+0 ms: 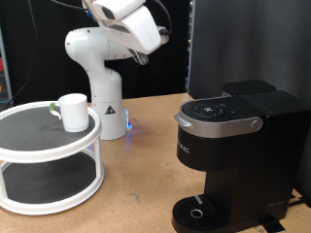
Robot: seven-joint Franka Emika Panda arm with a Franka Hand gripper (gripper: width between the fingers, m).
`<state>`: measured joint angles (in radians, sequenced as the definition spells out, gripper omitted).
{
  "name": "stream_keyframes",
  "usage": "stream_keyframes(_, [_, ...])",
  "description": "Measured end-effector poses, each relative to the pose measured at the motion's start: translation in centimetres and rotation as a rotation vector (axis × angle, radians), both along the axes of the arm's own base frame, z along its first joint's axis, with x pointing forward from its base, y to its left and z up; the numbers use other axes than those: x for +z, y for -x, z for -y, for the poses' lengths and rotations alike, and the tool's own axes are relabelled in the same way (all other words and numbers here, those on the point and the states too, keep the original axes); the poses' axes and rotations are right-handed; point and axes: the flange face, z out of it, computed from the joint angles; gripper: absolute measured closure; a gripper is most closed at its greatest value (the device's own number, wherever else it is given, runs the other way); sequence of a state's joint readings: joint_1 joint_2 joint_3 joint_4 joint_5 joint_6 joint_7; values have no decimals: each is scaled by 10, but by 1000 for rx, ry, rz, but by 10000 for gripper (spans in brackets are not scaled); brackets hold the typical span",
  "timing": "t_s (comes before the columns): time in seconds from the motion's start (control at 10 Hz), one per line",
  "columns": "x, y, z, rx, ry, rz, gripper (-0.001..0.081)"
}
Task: Make a cup of coffee with the keurig machine
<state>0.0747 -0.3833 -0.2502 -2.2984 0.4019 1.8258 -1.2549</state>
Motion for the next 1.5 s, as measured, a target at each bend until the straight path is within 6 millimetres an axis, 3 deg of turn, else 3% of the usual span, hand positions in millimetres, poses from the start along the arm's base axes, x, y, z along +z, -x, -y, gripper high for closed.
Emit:
stream_keyframes(0.3, [-4, -1, 3, -45, -111, 5, 799])
stream_keyframes(0.8, [-7, 45, 44, 13, -162, -147, 799])
stream_keyframes(1.1, [-8, 42, 45, -109, -228, -158, 799])
stream_keyframes(1.5, [-17, 66, 78, -176, -269, -185, 799])
